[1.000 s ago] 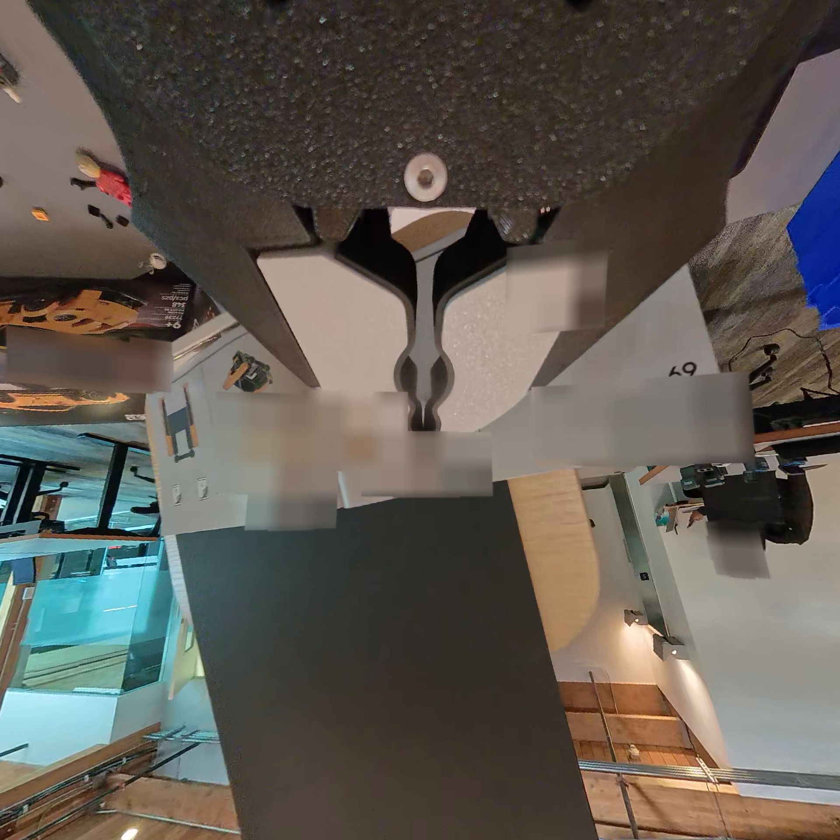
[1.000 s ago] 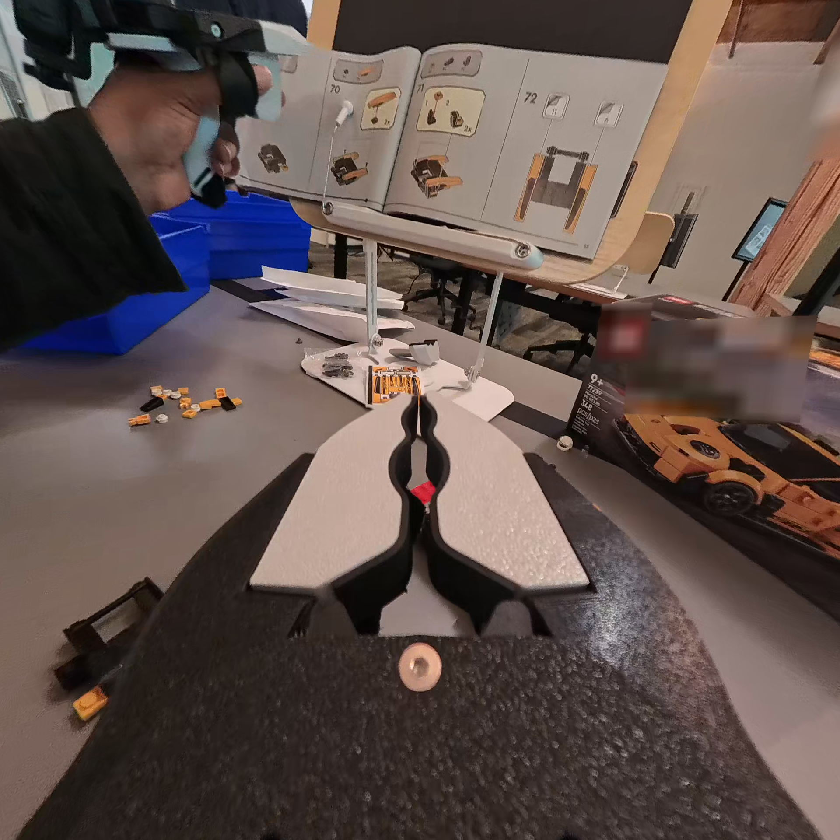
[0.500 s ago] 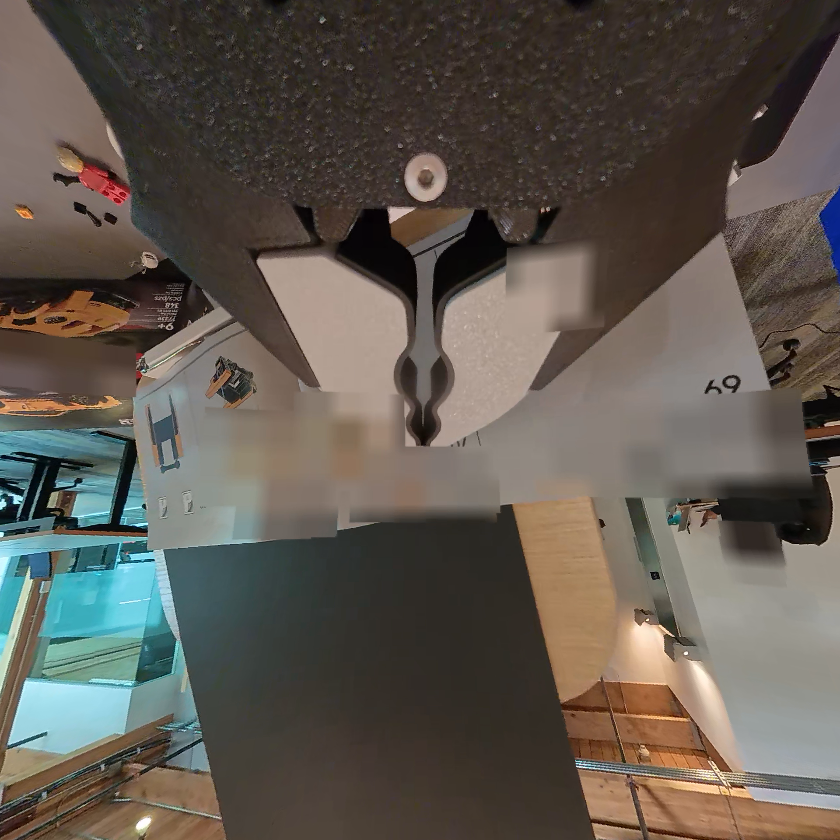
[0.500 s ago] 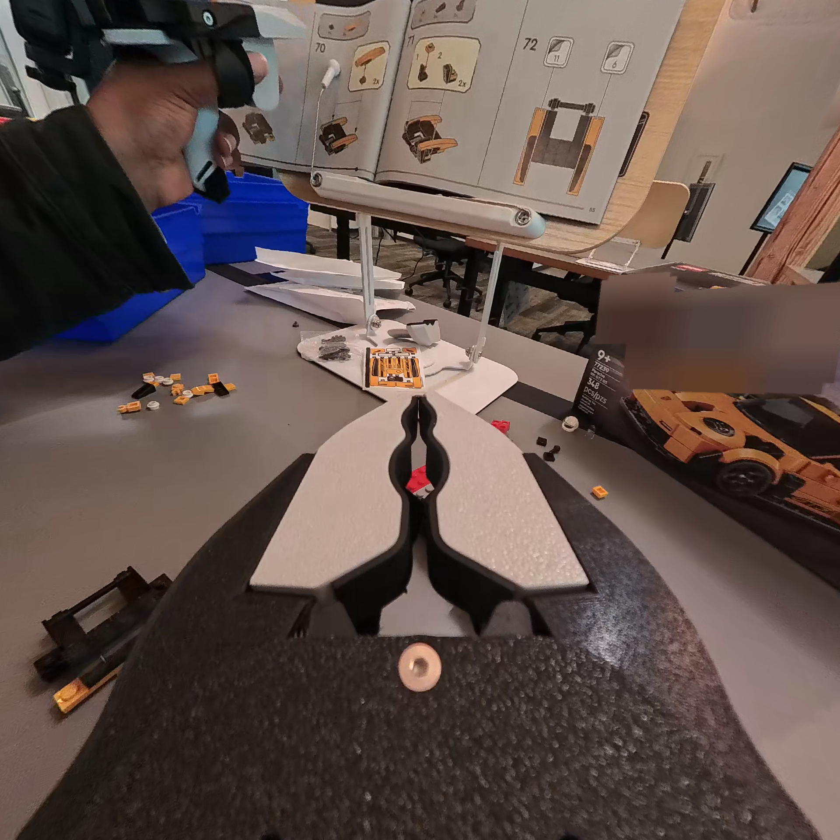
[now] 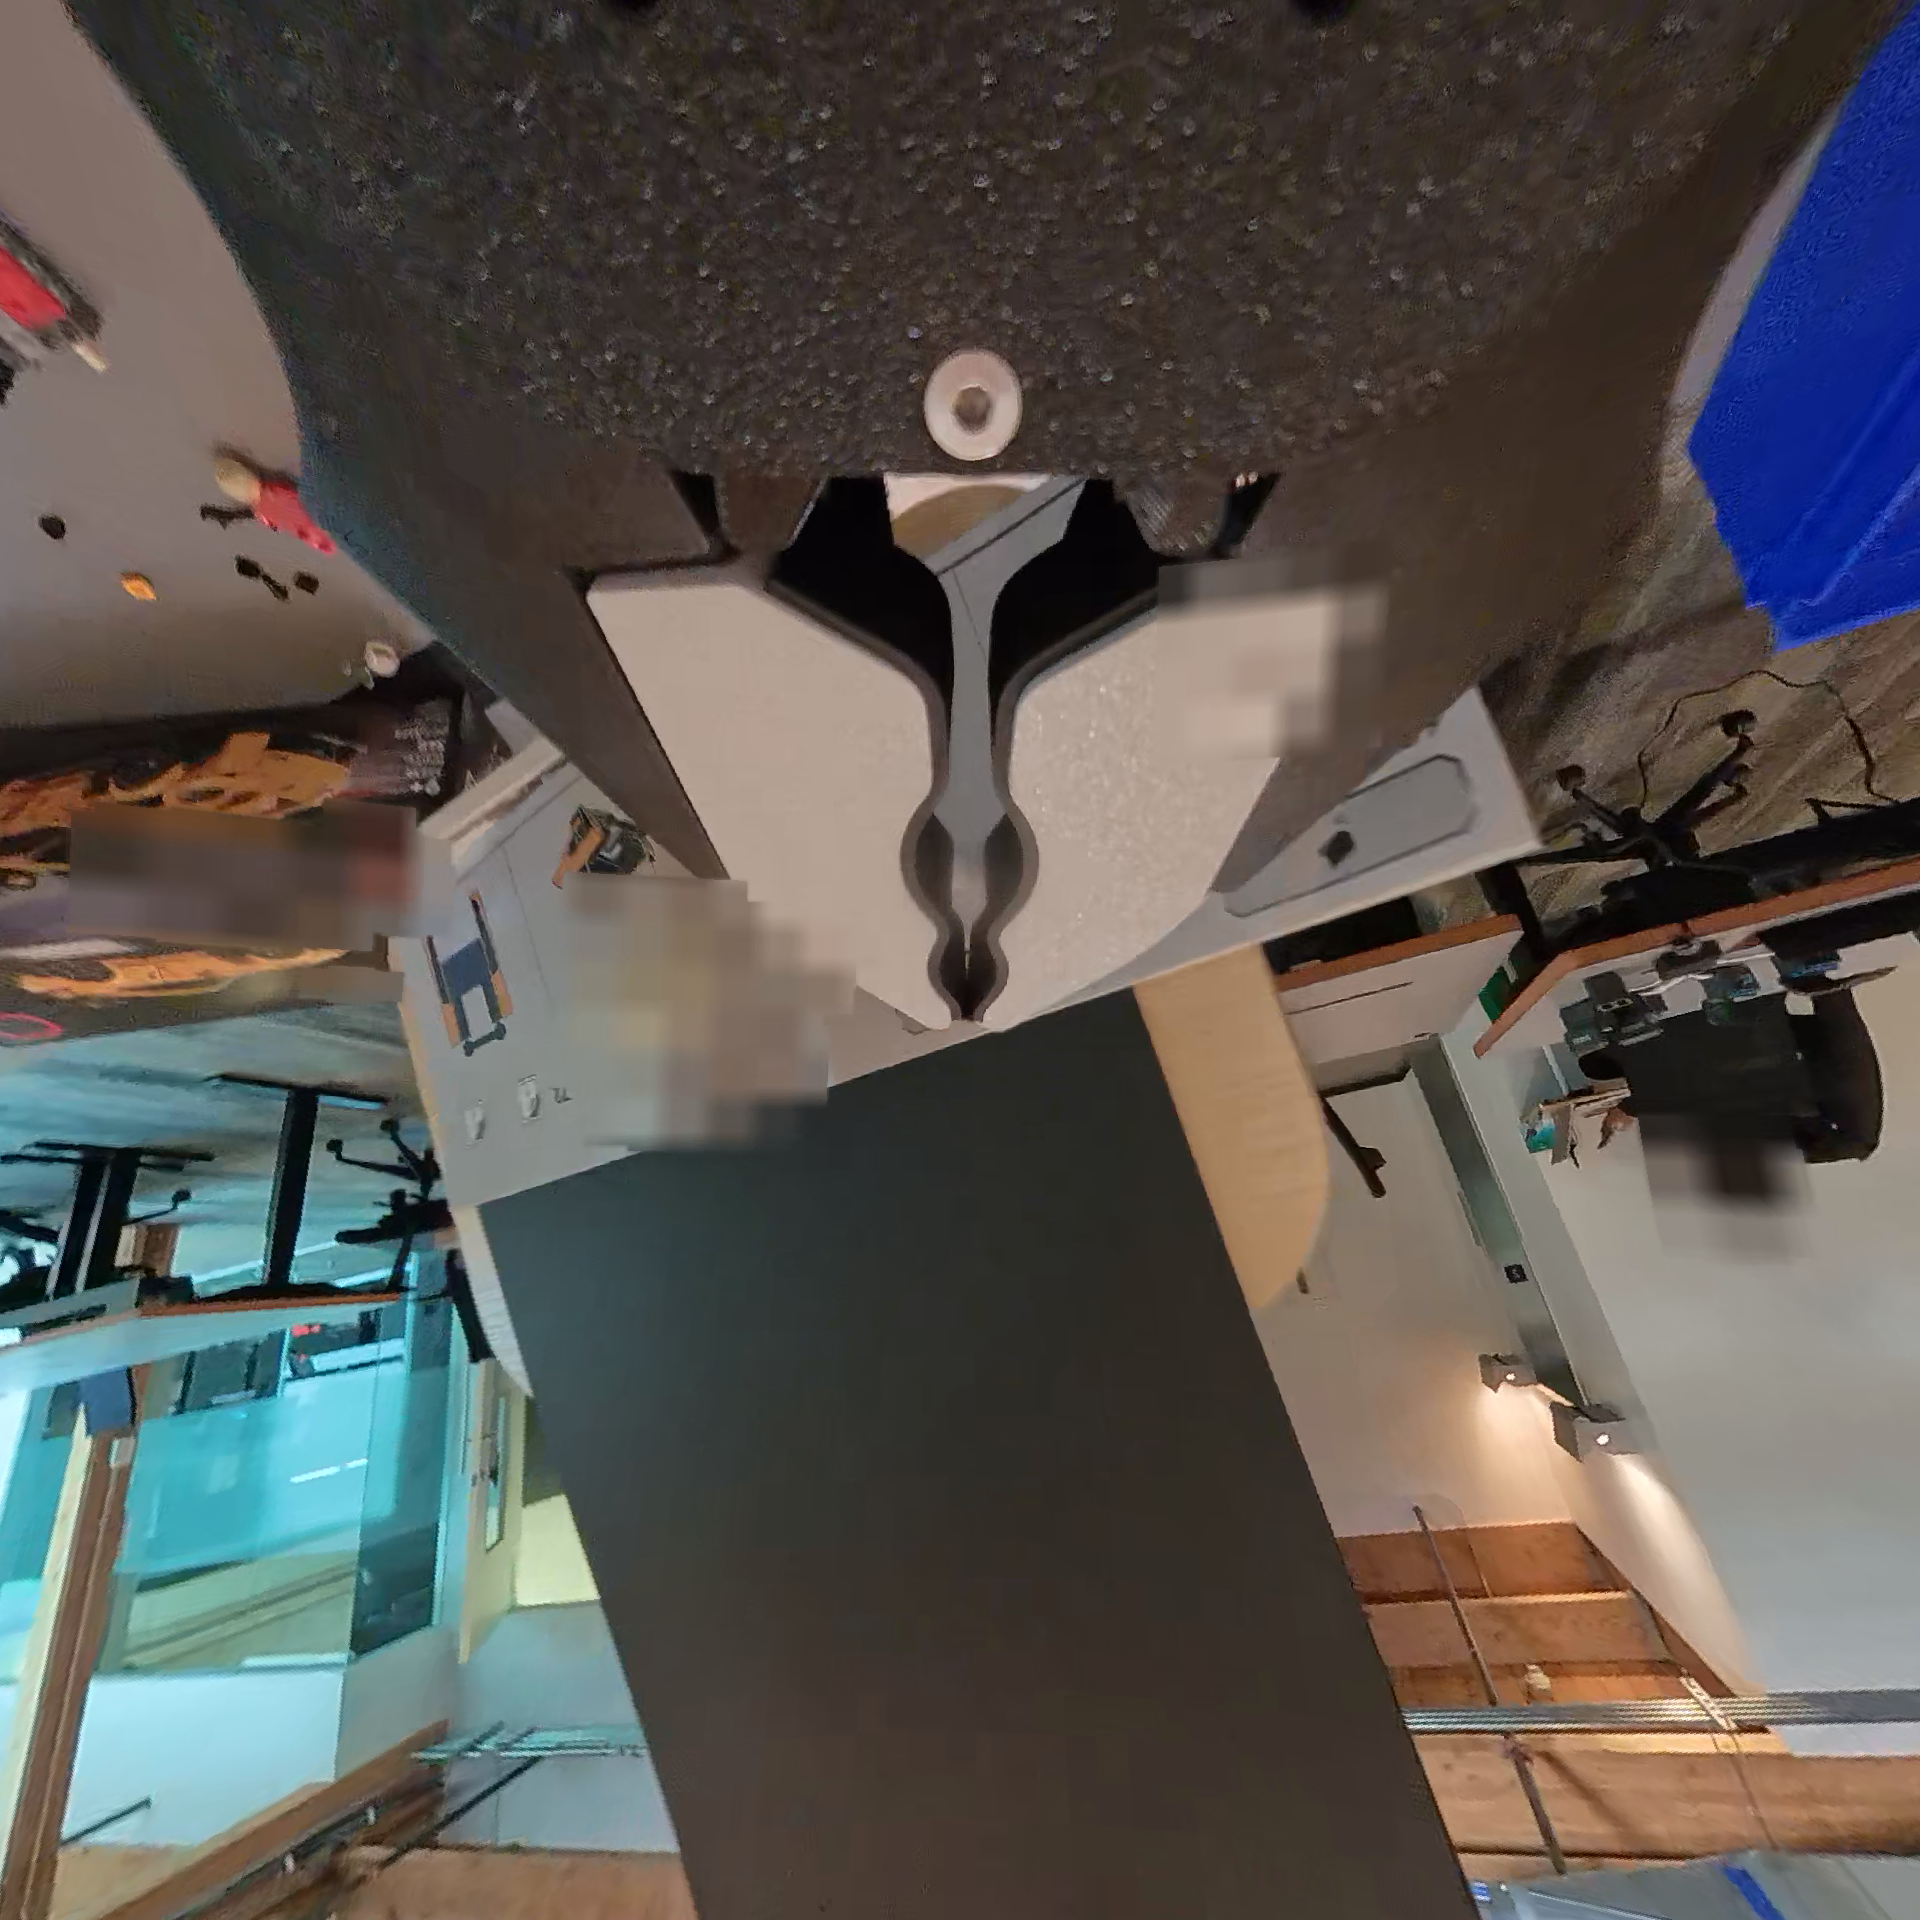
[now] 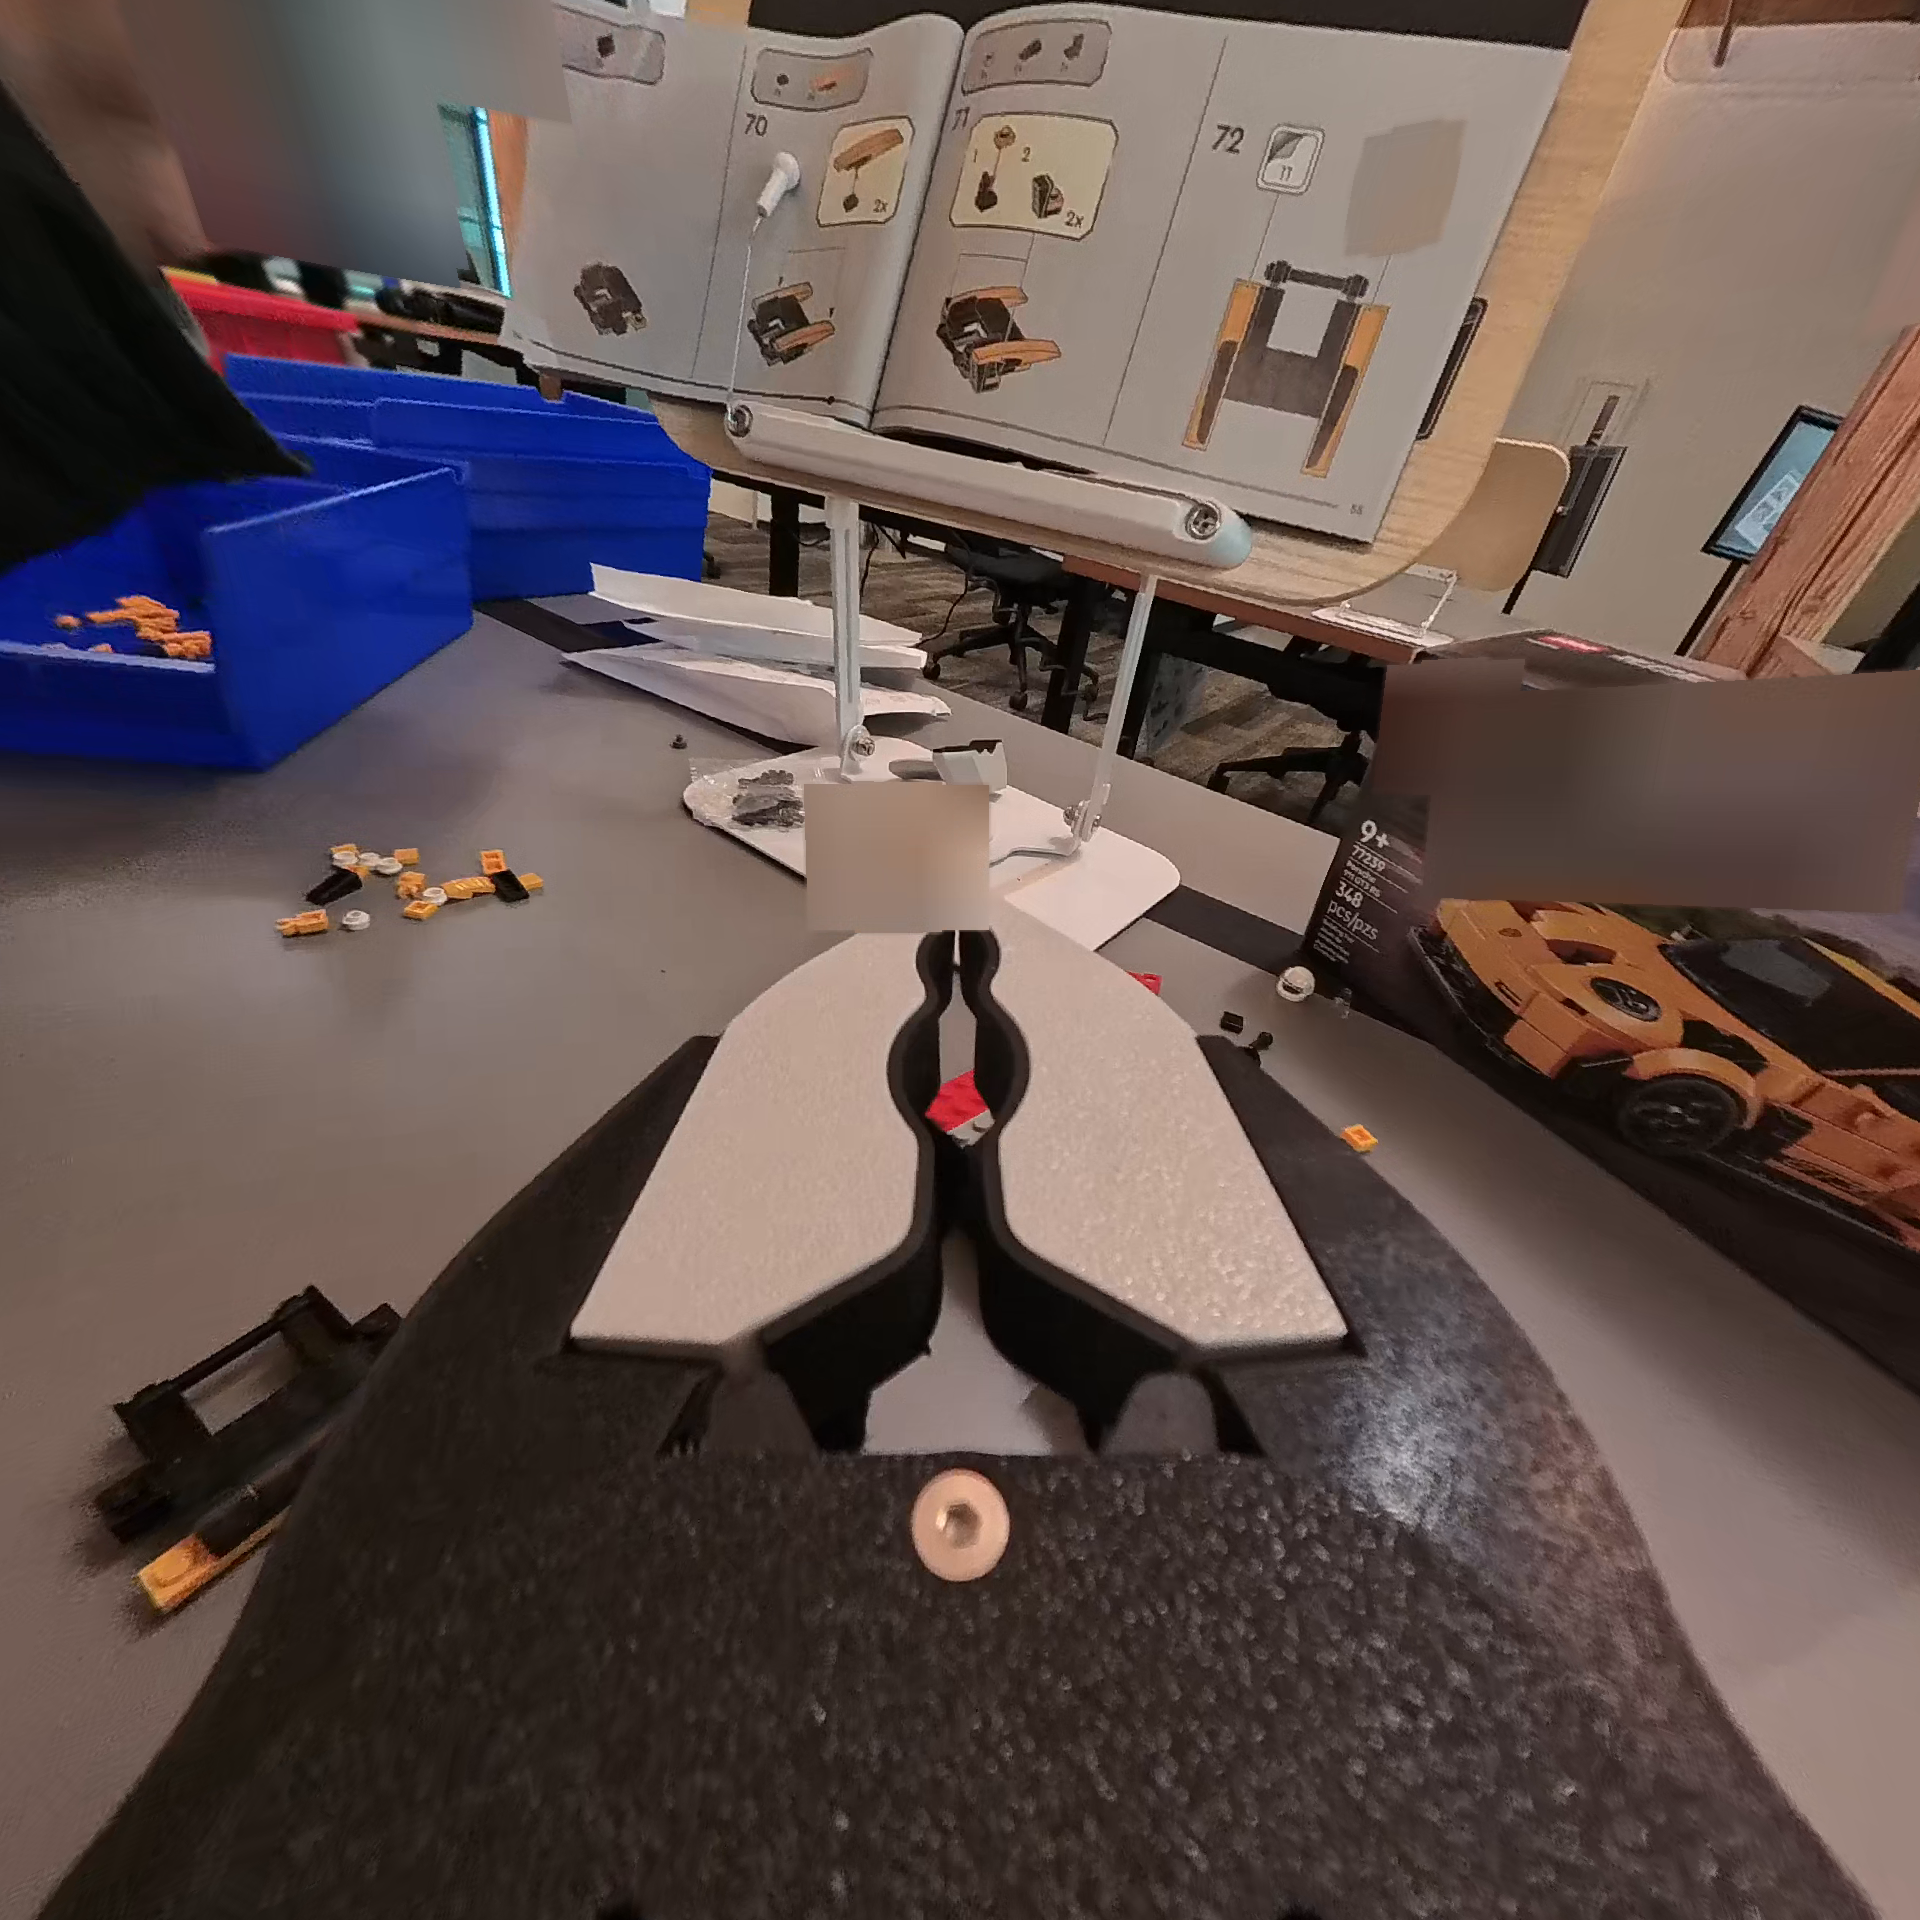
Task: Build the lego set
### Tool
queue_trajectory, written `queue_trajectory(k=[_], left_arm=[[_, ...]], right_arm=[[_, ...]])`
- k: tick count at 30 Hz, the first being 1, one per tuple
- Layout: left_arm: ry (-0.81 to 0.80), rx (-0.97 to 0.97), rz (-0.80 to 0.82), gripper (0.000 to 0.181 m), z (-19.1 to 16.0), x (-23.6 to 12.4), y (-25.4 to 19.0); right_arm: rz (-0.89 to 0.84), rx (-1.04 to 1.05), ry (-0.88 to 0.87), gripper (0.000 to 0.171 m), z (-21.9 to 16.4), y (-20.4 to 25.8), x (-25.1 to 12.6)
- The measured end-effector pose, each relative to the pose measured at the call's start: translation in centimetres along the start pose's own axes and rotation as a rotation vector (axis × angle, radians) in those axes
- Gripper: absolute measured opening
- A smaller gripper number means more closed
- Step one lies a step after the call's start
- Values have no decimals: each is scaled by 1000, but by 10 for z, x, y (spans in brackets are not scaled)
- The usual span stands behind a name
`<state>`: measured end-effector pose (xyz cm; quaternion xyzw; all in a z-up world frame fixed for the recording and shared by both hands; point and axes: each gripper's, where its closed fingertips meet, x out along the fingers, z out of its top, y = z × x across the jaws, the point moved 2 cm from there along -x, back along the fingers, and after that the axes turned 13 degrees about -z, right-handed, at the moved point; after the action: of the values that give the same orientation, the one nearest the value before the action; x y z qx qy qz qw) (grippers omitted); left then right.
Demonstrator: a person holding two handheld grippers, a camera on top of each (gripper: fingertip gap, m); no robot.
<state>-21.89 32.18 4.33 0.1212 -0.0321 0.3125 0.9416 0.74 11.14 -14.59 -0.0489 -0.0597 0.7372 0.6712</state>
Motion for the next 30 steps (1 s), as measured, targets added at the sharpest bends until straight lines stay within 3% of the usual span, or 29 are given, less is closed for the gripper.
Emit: queue_trajectory(k=[1, 5, 12, 21, 30], left_arm=[[22, 5, -21, 0, 2, -7, -2], [148, -6, -116, 0, -16, -34, -15], [332, -94, -205, 0, -92, -88, -47], [267, -274, -180, 0, -142, -133, -90], [358, -252, -253, 0, -178, -134, -108]], right_arm=[[2, 0, -3, 0, 1, 0, -1], [9, 9, -8, 0, 3, 1, -2], [17, 16, 0, 0, 2, 2, -2], [14, 9, -4, 0, 2, 2, -2], [21, 8, 4, 0, -2, -1, -1]])
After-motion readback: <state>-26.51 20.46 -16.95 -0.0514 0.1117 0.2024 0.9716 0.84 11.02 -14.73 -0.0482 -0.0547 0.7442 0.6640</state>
